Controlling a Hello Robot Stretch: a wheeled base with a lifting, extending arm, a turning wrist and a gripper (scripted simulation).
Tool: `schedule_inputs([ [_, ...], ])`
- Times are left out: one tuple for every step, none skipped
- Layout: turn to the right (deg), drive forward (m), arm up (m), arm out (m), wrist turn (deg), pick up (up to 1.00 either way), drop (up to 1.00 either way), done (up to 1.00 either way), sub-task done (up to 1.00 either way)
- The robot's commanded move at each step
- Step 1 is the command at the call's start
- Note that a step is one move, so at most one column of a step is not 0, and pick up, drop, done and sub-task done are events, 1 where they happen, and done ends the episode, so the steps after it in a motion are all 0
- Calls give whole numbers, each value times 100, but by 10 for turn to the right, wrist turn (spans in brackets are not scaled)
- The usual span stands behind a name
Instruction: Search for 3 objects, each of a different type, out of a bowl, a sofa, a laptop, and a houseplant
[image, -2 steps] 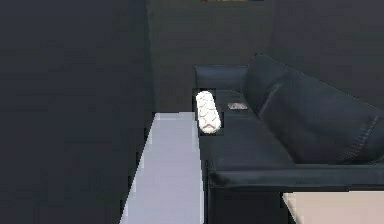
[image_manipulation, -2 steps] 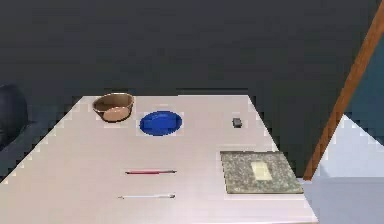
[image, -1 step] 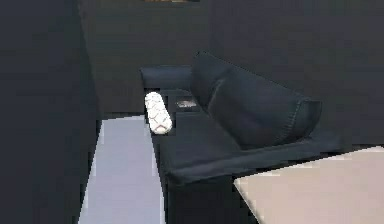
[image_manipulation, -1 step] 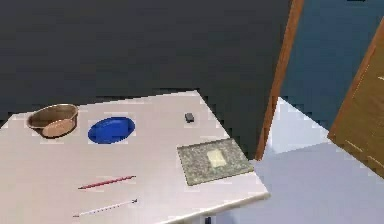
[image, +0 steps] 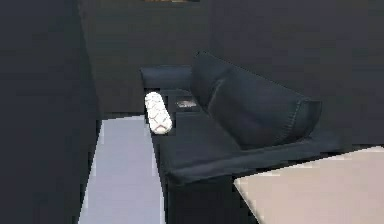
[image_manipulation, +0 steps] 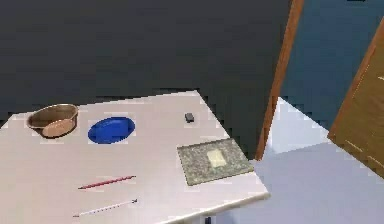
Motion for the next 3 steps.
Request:
schedule_inputs([
  [450,0,0,0,0,0,0,0,0],
  [450,0,0,0,0,0,0,0,0],
  [450,0,0,0,0,0,0,0,0],
])
